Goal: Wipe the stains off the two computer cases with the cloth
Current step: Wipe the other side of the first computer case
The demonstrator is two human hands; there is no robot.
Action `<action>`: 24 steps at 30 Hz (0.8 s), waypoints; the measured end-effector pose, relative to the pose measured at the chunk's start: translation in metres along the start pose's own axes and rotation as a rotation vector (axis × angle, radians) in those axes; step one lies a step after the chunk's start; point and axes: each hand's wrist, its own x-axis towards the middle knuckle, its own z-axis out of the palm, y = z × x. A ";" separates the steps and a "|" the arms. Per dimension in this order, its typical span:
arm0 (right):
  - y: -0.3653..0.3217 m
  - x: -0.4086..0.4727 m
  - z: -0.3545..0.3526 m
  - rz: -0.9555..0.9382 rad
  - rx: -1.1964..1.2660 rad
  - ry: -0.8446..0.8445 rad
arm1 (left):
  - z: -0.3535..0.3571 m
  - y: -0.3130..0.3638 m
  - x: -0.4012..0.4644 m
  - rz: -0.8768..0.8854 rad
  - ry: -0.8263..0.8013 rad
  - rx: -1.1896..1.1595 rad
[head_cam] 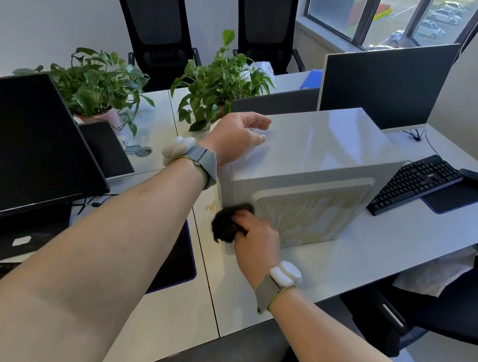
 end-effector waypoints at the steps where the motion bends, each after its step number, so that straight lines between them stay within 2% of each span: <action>1: 0.003 -0.004 0.000 0.085 0.025 -0.077 | 0.000 0.000 0.000 -0.005 0.003 -0.005; 3: 0.000 -0.012 -0.002 0.153 0.147 -0.041 | 0.000 -0.002 0.001 -0.003 0.008 -0.017; 5: -0.015 -0.010 -0.010 0.072 0.251 0.149 | 0.000 -0.002 0.001 -0.004 0.012 -0.023; 7: -0.026 -0.001 -0.015 -0.036 0.286 0.241 | 0.000 -0.003 0.002 -0.007 0.012 -0.031; 10: -0.023 0.011 -0.011 -0.039 0.177 0.203 | 0.001 -0.003 0.004 -0.010 0.013 -0.026; 12: -0.018 0.006 -0.004 0.050 0.122 0.108 | 0.001 -0.002 0.004 -0.014 0.015 -0.017; 14: -0.019 -0.004 0.000 0.118 0.172 0.041 | 0.000 -0.003 0.004 -0.020 0.013 -0.021; 18: -0.032 -0.002 -0.004 -0.052 0.290 0.269 | 0.000 -0.003 0.005 -0.019 0.019 -0.023; 20: -0.025 0.003 -0.001 -0.084 0.238 0.283 | 0.001 -0.002 0.005 -0.016 0.012 -0.022; 22: -0.015 0.001 0.007 0.036 0.182 0.158 | 0.002 0.000 0.005 -0.010 0.011 -0.005; 24: 0.002 -0.009 0.020 0.343 0.203 -0.028 | 0.002 -0.001 0.004 -0.012 0.012 0.015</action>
